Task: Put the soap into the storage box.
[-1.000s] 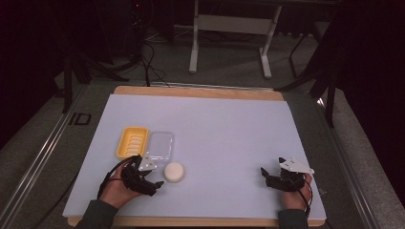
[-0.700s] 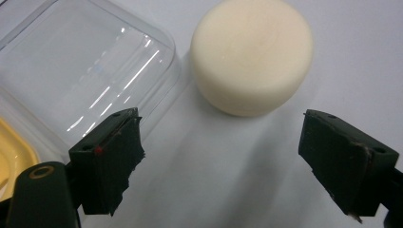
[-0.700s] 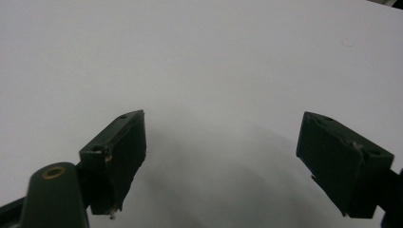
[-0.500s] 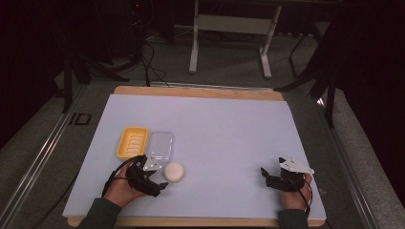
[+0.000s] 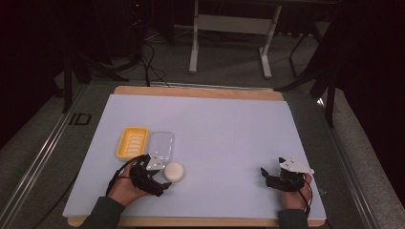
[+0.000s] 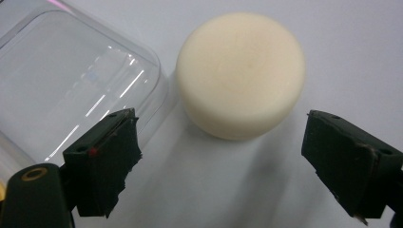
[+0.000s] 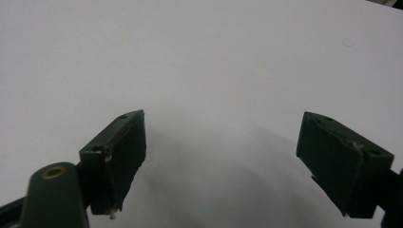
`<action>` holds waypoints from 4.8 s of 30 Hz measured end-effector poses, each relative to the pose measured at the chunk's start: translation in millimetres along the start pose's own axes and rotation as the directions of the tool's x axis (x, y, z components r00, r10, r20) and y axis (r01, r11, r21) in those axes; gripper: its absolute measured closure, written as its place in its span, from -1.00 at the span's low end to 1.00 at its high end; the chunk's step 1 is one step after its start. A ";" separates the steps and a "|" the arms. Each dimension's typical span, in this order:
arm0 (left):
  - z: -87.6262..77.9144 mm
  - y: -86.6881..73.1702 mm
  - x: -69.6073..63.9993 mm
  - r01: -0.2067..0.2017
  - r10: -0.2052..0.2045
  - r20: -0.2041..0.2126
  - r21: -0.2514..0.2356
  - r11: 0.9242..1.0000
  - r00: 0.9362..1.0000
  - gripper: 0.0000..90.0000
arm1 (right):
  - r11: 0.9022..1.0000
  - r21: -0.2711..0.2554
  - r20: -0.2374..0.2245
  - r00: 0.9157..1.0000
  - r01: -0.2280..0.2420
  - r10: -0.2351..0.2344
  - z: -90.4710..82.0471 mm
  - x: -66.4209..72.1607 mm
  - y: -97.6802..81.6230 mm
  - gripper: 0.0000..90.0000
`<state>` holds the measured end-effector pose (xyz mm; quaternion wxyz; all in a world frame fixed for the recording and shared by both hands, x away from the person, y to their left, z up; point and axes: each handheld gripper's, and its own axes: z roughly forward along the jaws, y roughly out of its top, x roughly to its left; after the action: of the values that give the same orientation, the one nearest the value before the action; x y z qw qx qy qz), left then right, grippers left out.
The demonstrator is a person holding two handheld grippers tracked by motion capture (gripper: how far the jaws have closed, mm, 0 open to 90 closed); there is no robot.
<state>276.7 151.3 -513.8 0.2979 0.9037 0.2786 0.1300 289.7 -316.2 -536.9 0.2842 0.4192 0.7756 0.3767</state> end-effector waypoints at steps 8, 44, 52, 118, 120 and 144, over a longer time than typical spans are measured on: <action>4.6 4.5 -1.0 -0.010 0.011 0.015 -0.007 1.000 1.000 -0.72 | 1.000 0.000 0.000 1.000 0.001 -0.001 0.0 -0.1 0.0 -0.63; 25.4 22.9 -5.1 -0.060 0.062 0.066 -0.022 0.998 0.996 -0.68 | 1.000 0.003 -0.001 1.000 0.003 -0.003 0.1 0.1 0.1 -0.63; 28.7 25.6 -5.6 -0.070 0.071 0.065 -0.013 0.997 0.995 -0.67 | 1.000 0.003 -0.001 1.000 0.003 -0.003 0.2 0.1 0.1 -0.63; 37.7 58.7 -1.5 -0.251 0.198 0.196 0.297 0.921 0.960 -0.44 | 1.000 0.008 -0.005 1.000 0.001 -0.001 0.2 0.2 0.3 -0.63; 37.0 59.2 -1.9 -0.269 0.216 0.199 0.300 0.915 0.956 -0.44 | 1.000 0.008 -0.005 1.000 0.001 -0.001 0.3 0.3 0.3 -0.63; 16.1 63.7 10.9 -0.272 0.226 0.181 0.294 0.916 0.957 -0.44 | 1.000 0.000 -0.003 1.000 -0.002 0.002 -0.6 -0.2 0.0 -0.63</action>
<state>319.1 107.7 -486.8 0.1497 0.9748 0.1561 0.0553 289.4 -316.6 -536.5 0.2828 0.4193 0.7755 0.3778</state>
